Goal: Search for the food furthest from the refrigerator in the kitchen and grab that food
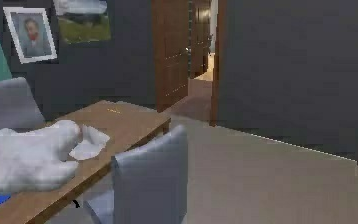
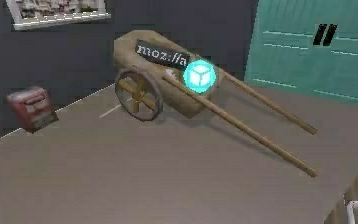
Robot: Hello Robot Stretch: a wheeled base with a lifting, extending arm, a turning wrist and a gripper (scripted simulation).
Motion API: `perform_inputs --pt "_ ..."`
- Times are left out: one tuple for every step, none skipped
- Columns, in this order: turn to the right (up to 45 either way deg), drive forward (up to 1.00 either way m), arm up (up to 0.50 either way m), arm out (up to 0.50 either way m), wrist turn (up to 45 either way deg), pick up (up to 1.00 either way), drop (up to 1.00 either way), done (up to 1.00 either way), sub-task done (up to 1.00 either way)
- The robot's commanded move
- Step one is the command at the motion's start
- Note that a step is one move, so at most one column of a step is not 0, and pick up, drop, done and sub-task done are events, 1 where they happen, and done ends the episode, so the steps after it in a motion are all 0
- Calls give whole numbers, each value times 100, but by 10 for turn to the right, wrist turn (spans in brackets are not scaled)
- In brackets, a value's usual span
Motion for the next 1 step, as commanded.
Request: perform_inputs --pt "-450 0 0 0 0 0 0 0 0"
